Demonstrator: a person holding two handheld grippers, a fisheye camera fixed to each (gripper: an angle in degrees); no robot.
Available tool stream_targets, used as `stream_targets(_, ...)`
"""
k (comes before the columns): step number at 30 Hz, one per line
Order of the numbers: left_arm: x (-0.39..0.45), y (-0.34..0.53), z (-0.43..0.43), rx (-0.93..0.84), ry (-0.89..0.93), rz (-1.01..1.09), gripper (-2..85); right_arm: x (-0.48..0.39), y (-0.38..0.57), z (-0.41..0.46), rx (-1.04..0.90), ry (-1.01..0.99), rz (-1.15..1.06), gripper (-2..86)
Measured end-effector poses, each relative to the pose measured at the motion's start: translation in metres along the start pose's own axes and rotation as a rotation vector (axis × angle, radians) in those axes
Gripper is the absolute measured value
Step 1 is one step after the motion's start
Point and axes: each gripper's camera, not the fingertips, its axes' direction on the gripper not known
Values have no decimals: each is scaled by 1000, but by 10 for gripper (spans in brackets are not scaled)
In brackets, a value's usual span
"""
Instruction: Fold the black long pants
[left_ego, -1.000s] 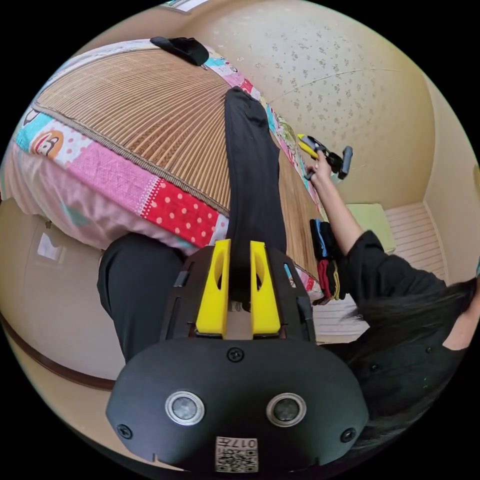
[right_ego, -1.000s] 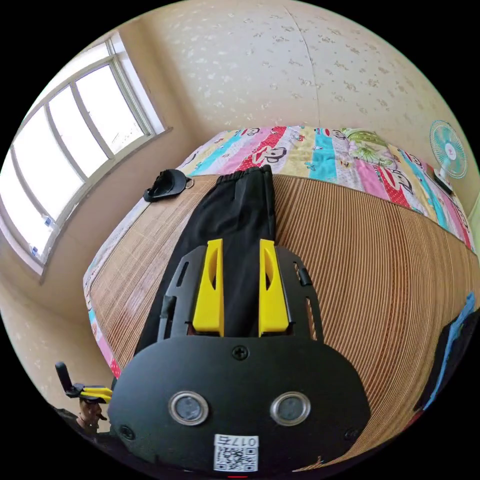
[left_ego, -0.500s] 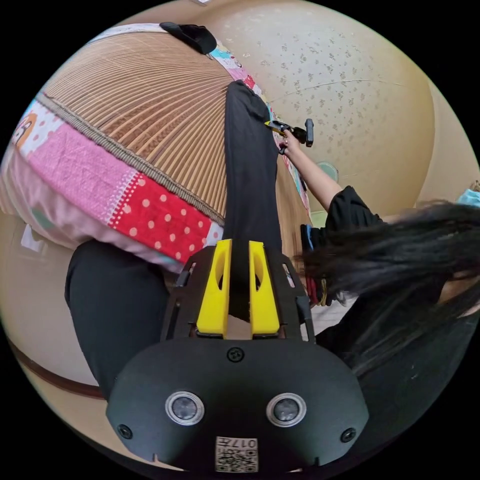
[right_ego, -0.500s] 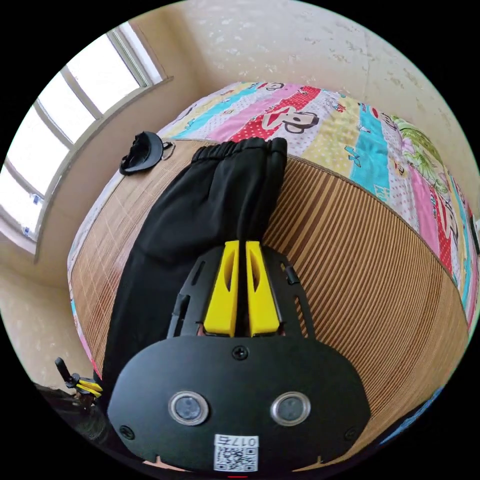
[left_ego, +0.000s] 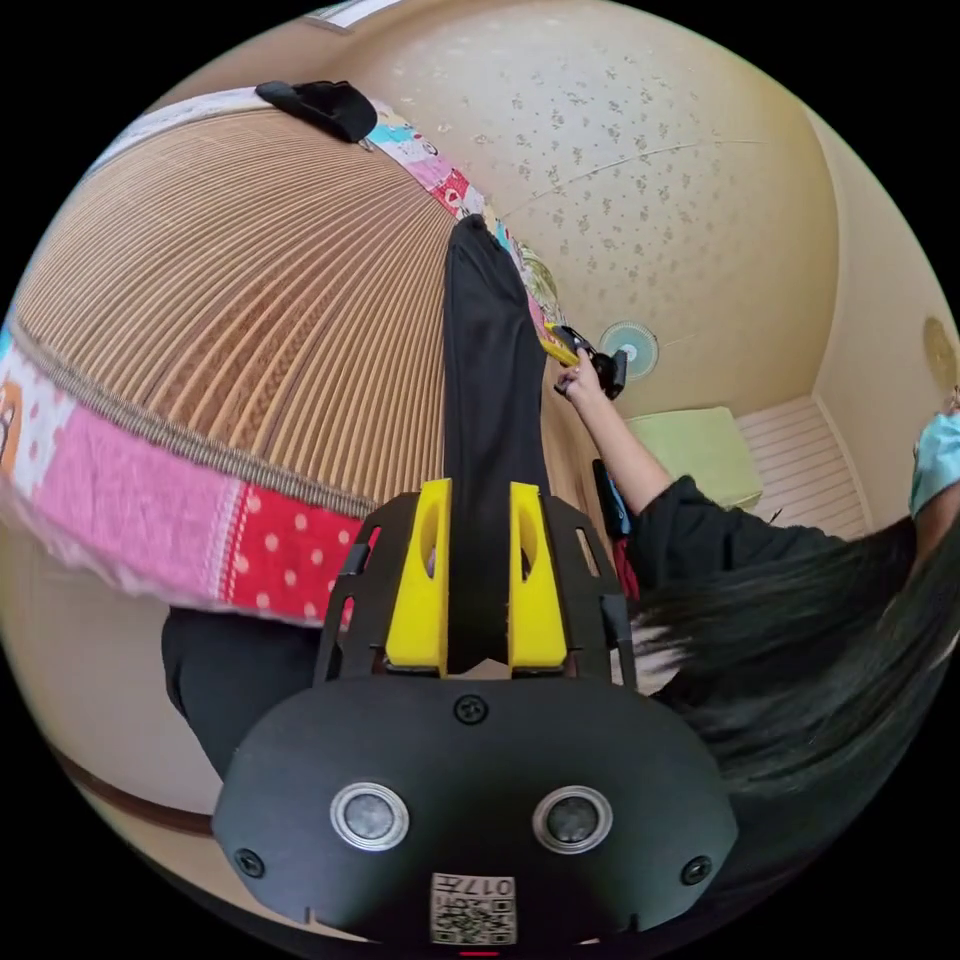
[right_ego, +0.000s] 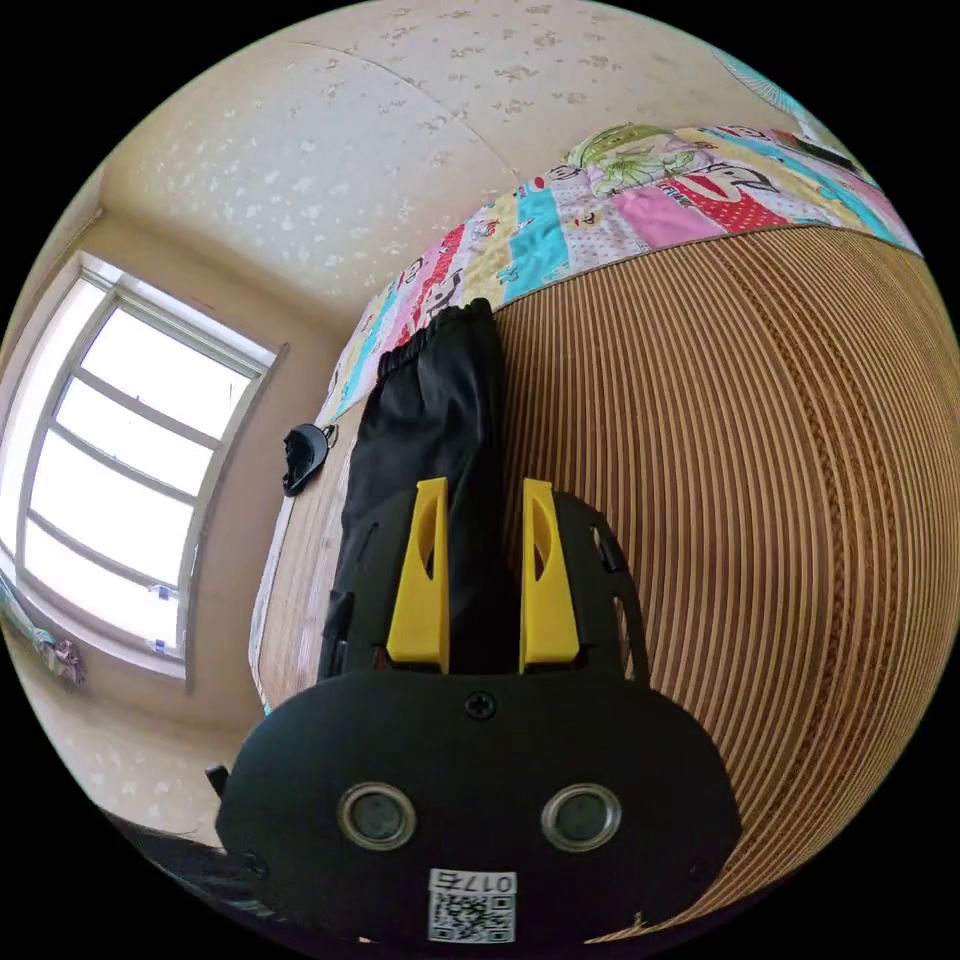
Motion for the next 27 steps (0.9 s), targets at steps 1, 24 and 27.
stream_targets(1, -2, -9, 2, -9, -1, 6, 97, 0, 13, -7, -13, -10, -10, 112)
stream_targets(24, -54, -99, 68, -169, 65, -83, 46, -5, 256, -130, -120, -412, 139, 42)
stream_targets(27, -62, -80, 44, -170, 355, -117, 41, -7, 271, -175, -105, -571, 134, 35)
